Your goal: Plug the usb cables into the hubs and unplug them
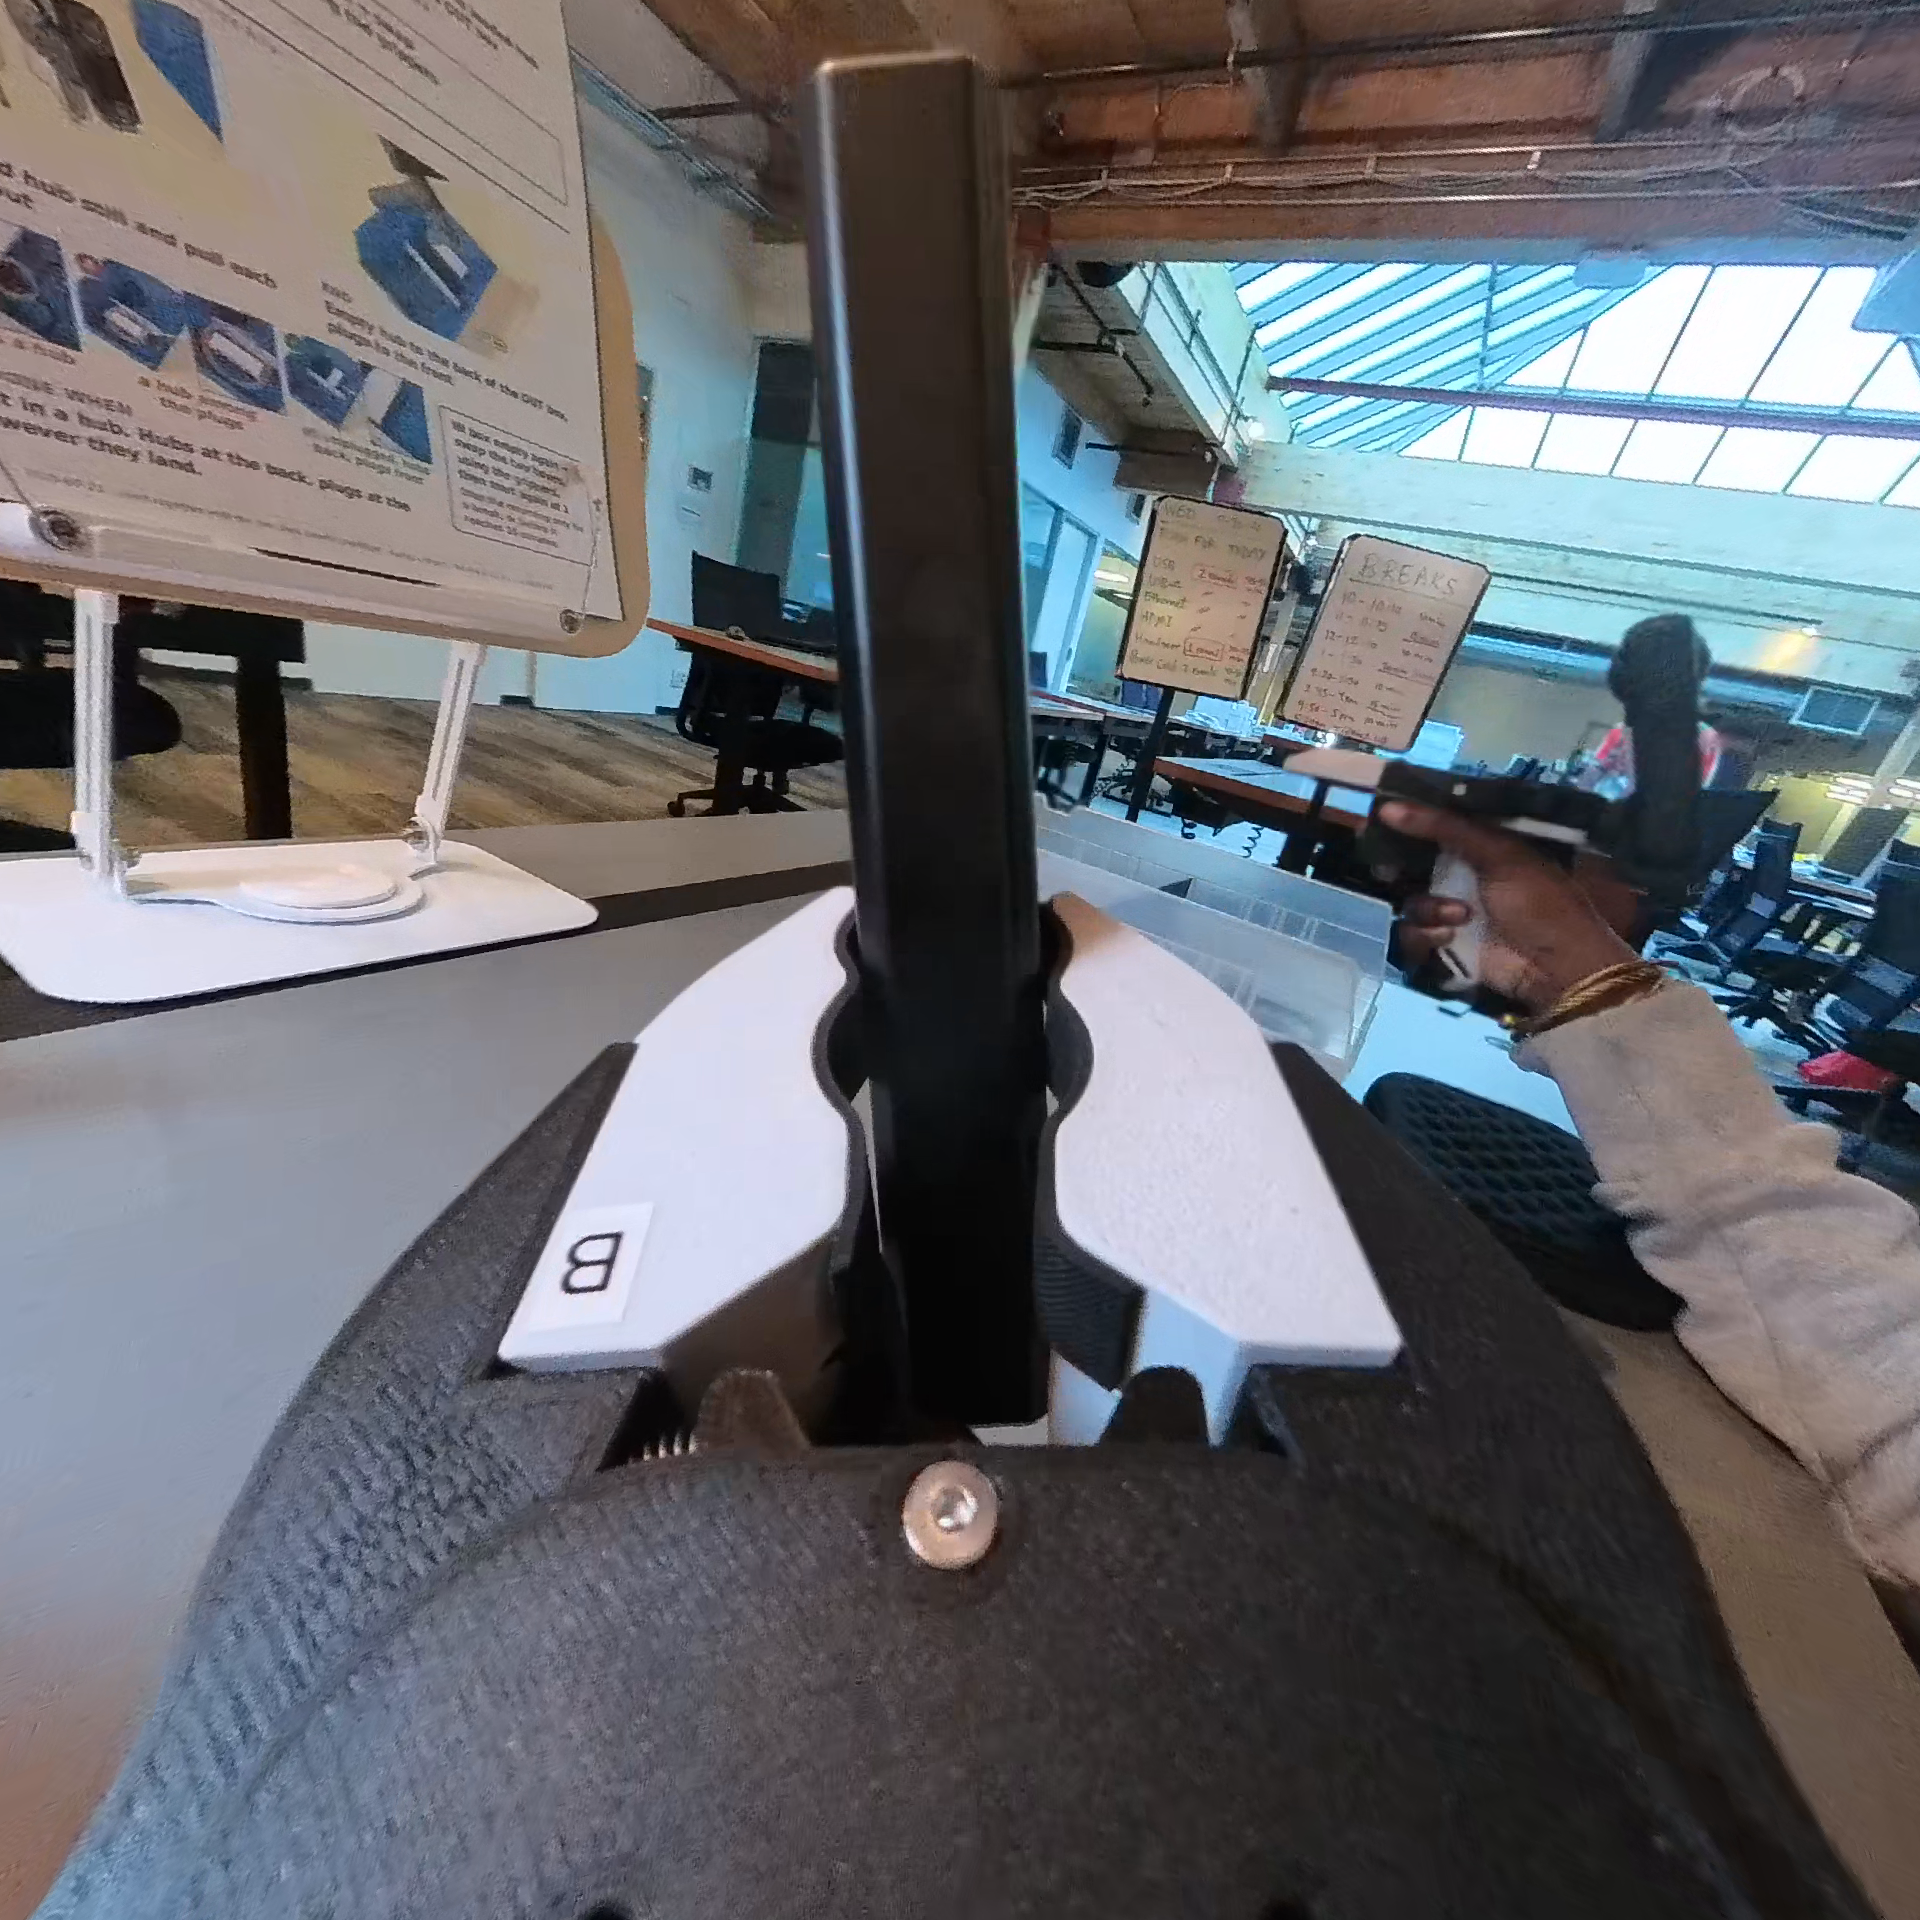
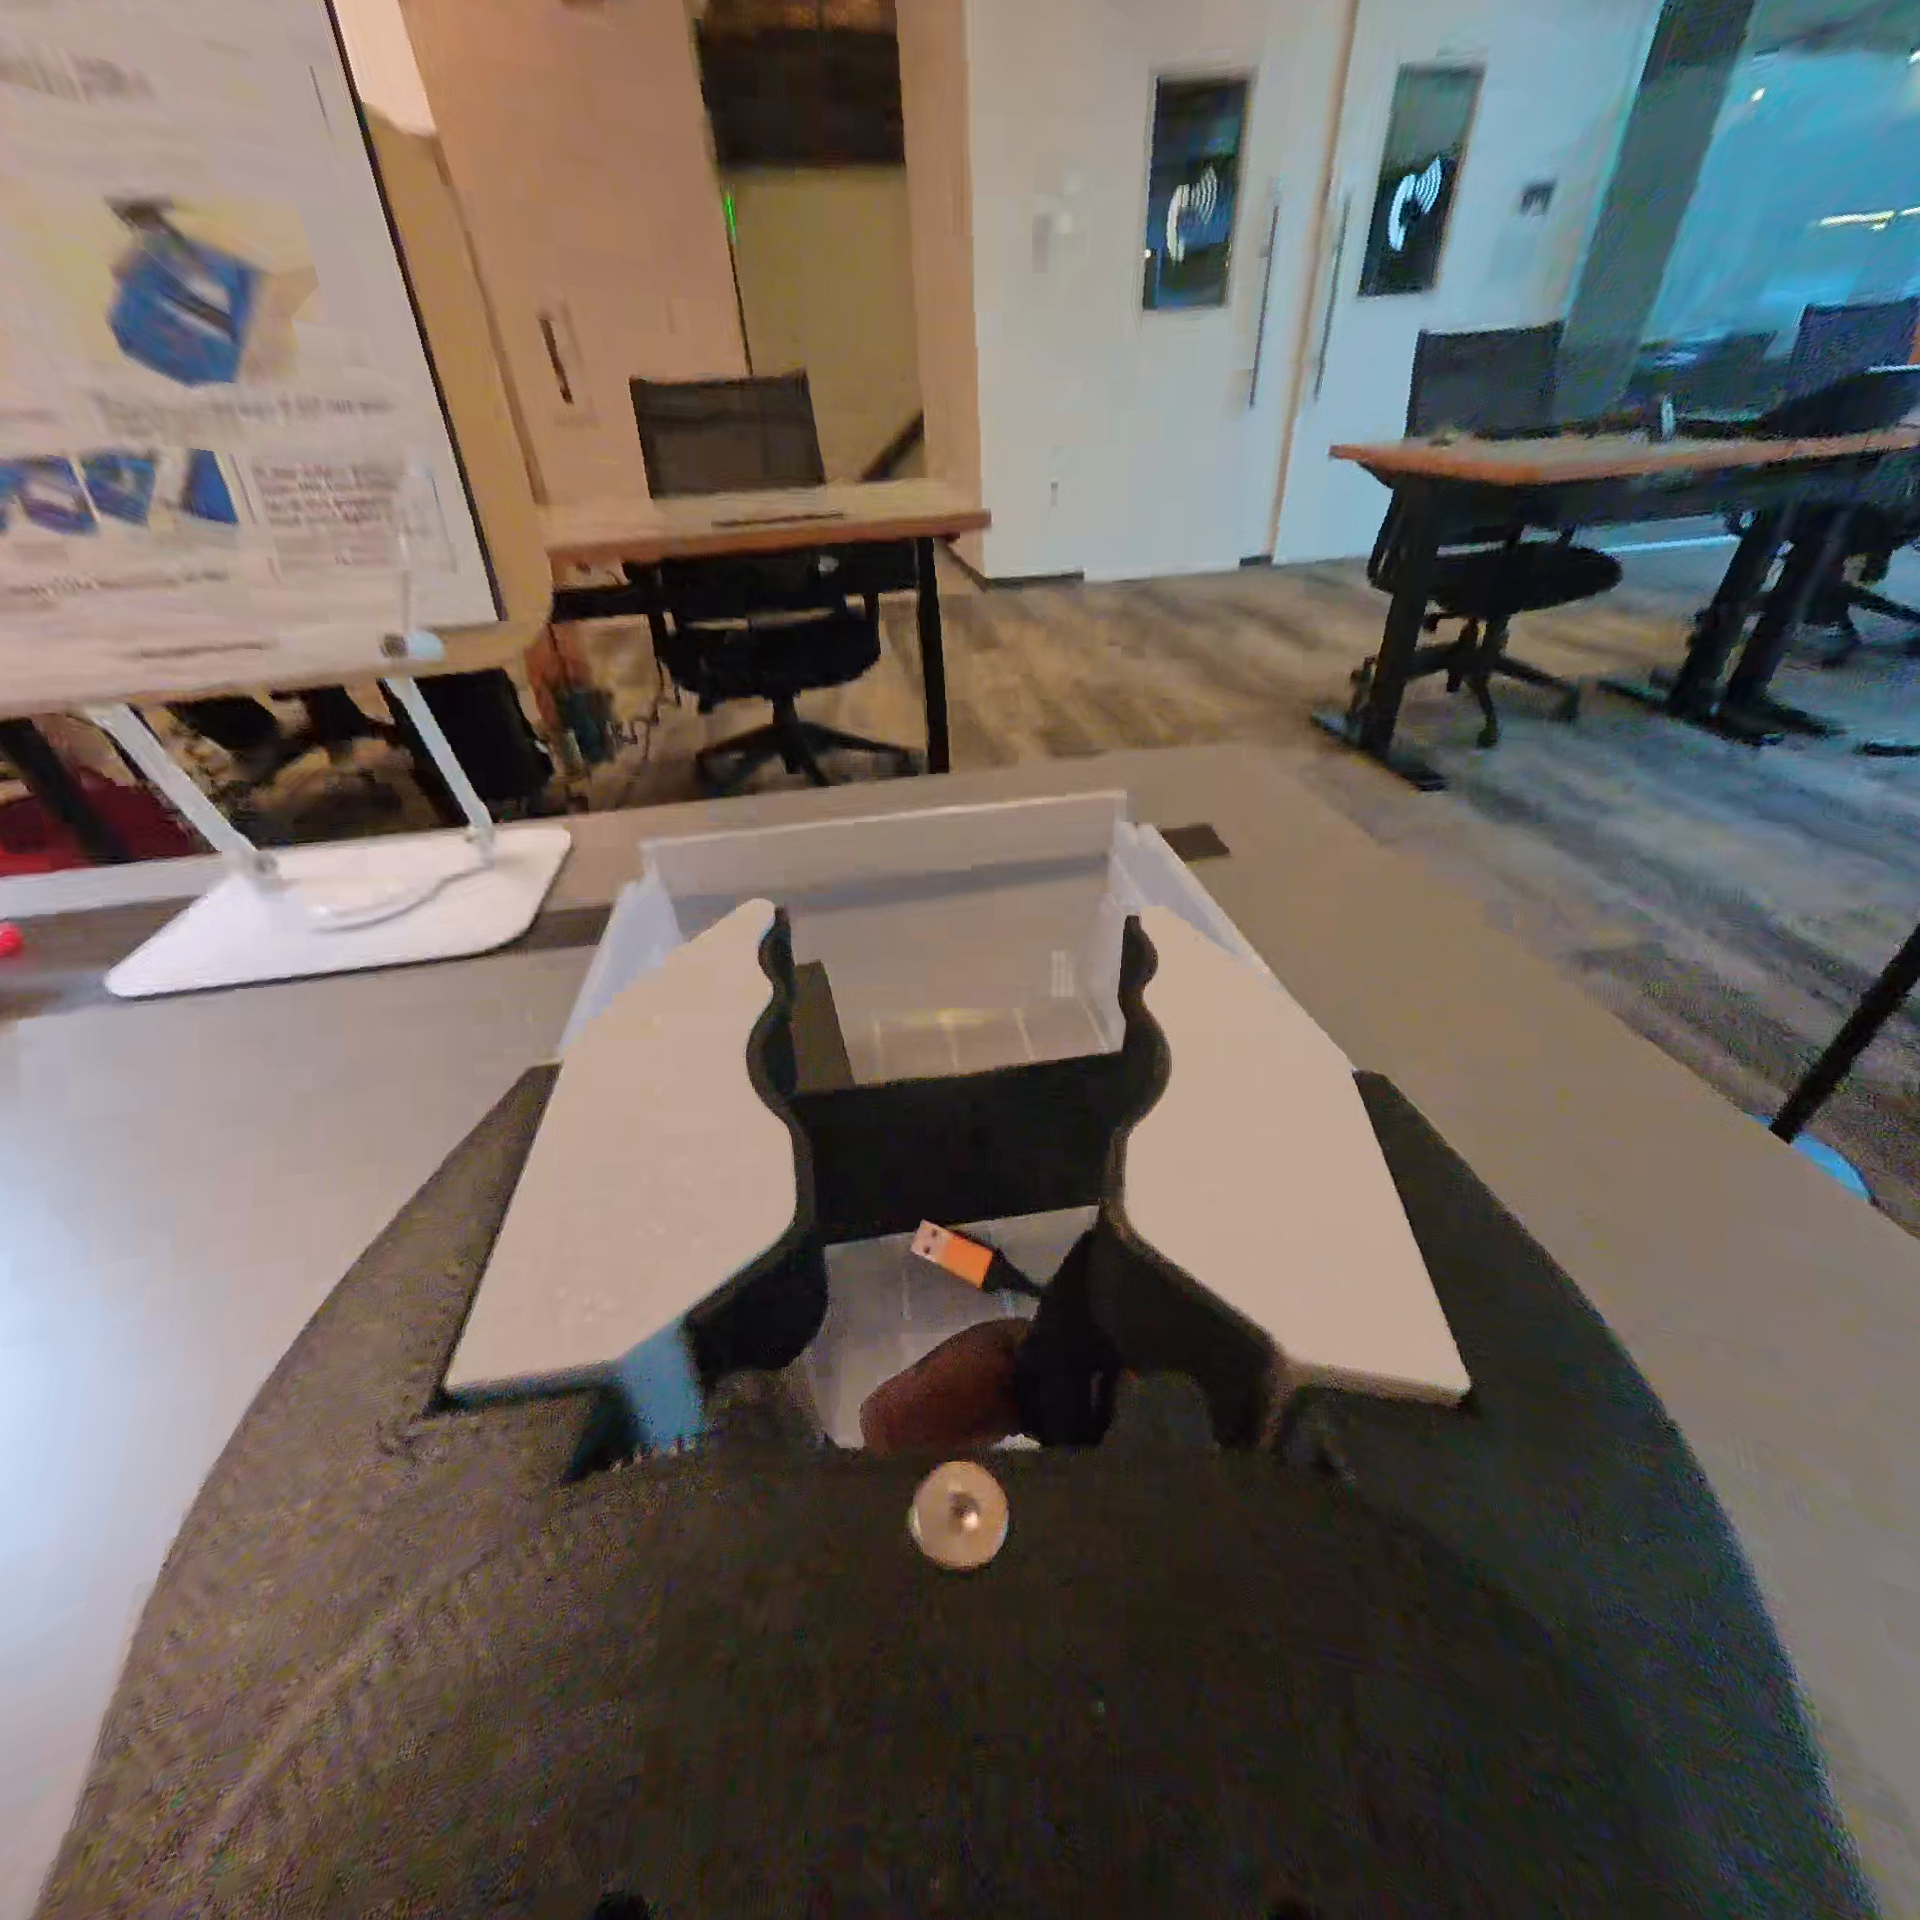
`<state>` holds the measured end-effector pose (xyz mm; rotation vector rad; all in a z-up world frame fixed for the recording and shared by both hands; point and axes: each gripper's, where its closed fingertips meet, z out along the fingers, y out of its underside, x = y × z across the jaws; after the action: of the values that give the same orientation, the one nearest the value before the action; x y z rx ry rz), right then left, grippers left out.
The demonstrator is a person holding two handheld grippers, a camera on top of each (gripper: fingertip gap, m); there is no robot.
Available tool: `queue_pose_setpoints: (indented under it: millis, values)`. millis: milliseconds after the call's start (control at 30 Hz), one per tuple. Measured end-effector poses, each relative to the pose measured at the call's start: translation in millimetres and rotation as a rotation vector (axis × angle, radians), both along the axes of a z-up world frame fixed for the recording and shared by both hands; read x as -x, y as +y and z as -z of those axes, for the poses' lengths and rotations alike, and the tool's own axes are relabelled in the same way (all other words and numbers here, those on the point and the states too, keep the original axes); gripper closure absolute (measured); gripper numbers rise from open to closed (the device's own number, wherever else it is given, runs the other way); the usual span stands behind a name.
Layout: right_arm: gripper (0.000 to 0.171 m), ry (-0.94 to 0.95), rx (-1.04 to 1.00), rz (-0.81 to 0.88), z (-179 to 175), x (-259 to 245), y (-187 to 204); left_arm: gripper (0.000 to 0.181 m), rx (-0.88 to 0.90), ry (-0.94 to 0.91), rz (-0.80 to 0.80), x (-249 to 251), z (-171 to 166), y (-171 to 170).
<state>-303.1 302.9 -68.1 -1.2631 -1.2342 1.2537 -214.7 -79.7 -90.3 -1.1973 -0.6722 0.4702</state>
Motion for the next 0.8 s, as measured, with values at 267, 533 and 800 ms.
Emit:
queue_pose_setpoints:
  millis: [267,533,800]
  values:
    - [0.112,0.137,0.012,-0.463,-17.4,-11.1,-92.6,0.151,0.101,0.046,0.189,-21.9,6.4,33.6]
    - [0.078,0.238,0.059,-1.303,-22.7,-112.4,-270.7,0.151,0.233,0.055,0.513,-62.1,26.7,72.5]
    - [0.124,0.223,0.145,-1.551,-6.8,-158.4,-331.8,0.152,0.313,0.052,0.642,-81.8,40.5,87.2]
